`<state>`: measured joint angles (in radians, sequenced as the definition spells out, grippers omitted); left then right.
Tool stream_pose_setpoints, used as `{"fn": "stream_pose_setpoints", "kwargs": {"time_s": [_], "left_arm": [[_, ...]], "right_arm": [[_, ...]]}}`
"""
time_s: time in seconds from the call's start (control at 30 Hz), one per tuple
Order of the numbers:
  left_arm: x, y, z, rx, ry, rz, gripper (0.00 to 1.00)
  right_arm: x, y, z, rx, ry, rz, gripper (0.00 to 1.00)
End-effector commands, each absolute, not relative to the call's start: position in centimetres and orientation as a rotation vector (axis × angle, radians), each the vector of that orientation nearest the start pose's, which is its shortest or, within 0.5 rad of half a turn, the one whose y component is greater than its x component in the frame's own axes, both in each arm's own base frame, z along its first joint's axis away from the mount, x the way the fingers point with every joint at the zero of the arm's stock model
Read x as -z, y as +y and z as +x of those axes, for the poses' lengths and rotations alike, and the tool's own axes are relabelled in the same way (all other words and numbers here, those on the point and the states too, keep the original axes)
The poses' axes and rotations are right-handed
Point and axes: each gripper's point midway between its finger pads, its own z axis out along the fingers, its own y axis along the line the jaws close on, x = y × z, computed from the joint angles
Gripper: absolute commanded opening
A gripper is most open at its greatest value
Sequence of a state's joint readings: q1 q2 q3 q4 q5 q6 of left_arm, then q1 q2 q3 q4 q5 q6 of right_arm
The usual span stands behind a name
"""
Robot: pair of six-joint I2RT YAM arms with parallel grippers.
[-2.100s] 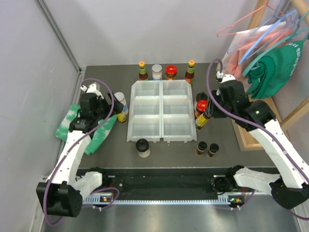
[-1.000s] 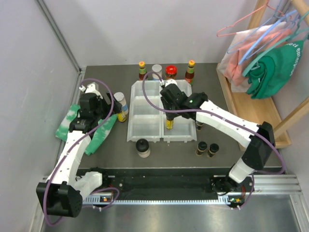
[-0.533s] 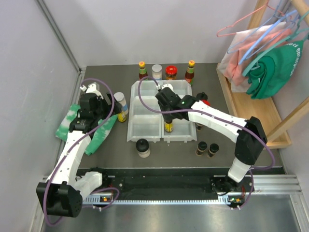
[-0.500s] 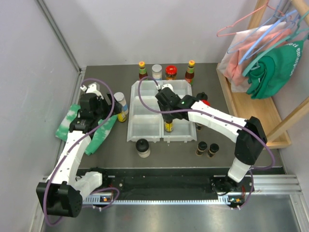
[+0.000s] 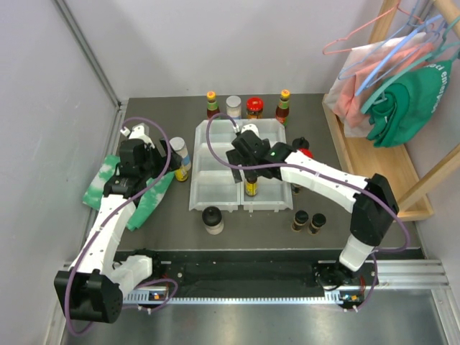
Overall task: Organize the condiment bottles
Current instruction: Pick up the bottle from the corner of the board.
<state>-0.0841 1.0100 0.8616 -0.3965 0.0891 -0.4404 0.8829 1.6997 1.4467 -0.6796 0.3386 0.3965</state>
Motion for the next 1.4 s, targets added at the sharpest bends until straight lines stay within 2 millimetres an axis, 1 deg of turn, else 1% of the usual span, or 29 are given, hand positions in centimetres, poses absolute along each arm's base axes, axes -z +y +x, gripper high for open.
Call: {"fn": "stream_pose_setpoints", "kwargs": {"time_s": [0.0,0.1,0.13,0.23,0.3,0.33,0.37,0.4,0.43,0.47,0.5,0.53,0.57,0.6,0.67,0.73,0.8,0.97,1.0,1.03,1.1,1.13,1.37], "left_arm": [[-20.6,-6.4,32.3,0.419,2.084,-0.282,0.89],[-20.6,-6.5,32.5,0.422,2.089,-0.281,0.87],[-20.6,-6.5,32.4,0.422,2.092,-0.28,0.86],[-20.8,-6.4,32.8,0.416,2.093,-0.292,0.84],[-20.3,-6.4,32.9,0.413,2.118,-0.307,0.83],[-20.6,-6.4,33.1,0.415,2.115,-0.306,0.83],[-20.1,-6.4,33.3,0.411,2.138,-0.311,0.83],[-20.0,-6.5,33.4,0.413,2.144,-0.313,0.82],[-20.1,-6.5,33.6,0.415,2.148,-0.311,0.82],[-19.6,-6.4,33.8,0.405,2.165,-0.317,0.82],[-19.5,-6.5,33.8,0.405,2.171,-0.318,0.82],[-19.4,-6.4,34.1,0.402,2.174,-0.316,0.81],[-19.0,-6.4,34.2,0.396,2.188,-0.321,0.81],[-18.9,-6.3,34.4,0.386,2.19,-0.324,0.81],[-18.7,-6.3,34.6,0.382,2.2,-0.317,0.81],[-18.6,-6.3,34.9,0.374,2.203,-0.311,0.81],[-18.8,-6.1,35.1,0.362,2.199,-0.314,0.81],[-18.8,-6.1,35.8,0.356,2.208,-0.308,0.81],[-18.9,-5.9,36.0,0.343,2.205,-0.315,0.81],[-18.4,-5.6,36.0,0.318,2.227,-0.33,0.81],[-18.5,-5.1,36.3,0.287,2.232,-0.344,0.81],[-18.1,-4.9,36.4,0.27,2.245,-0.353,0.81],[-17.9,-5.0,36.8,0.264,2.265,-0.352,0.8]], "right_arm": [[-20.3,29.7,30.2,-0.214,2.275,-0.373,0.92],[-20.9,29.1,30.0,-0.211,2.266,-0.349,0.94],[-21.6,28.7,29.7,-0.221,2.253,-0.337,0.94],[-22.8,27.9,29.6,-0.23,2.22,-0.304,0.99],[-23.7,27.1,29.3,-0.234,2.2,-0.272,0.99],[-24.0,26.6,29.3,-0.224,2.193,-0.255,0.99],[-24.0,26.2,29.0,-0.215,2.196,-0.253,0.99],[-23.9,25.9,28.8,-0.21,2.202,-0.239,0.99],[-24.4,25.5,28.6,-0.218,2.191,-0.23,0.99],[-24.4,25.2,28.4,-0.221,2.19,-0.224,0.99],[-23.8,24.8,28.0,-0.213,2.199,-0.222,0.99],[-24.3,24.4,27.8,-0.226,2.185,-0.213,0.99],[-24.4,24.2,27.6,-0.232,2.181,-0.211,0.99],[-23.9,23.8,27.3,-0.224,2.187,-0.211,0.99],[-24.0,23.3,27.0,-0.23,2.182,-0.203,0.99],[-23.7,22.8,26.8,-0.22,2.187,-0.201,0.99],[-23.8,22.3,26.7,-0.215,2.183,-0.188,0.99],[-24.3,21.6,26.6,-0.224,2.166,-0.17,0.99],[-24.3,21.5,26.5,-0.225,2.164,-0.168,0.99],[-24.4,21.5,26.5,-0.225,2.161,-0.166,0.99],[-24.4,21.2,26.4,-0.226,2.157,-0.16,0.99],[-24.5,21.1,26.4,-0.231,2.154,-0.155,0.99],[-24.2,19.9,25.8,-0.215,2.157,-0.138,0.99]]}}
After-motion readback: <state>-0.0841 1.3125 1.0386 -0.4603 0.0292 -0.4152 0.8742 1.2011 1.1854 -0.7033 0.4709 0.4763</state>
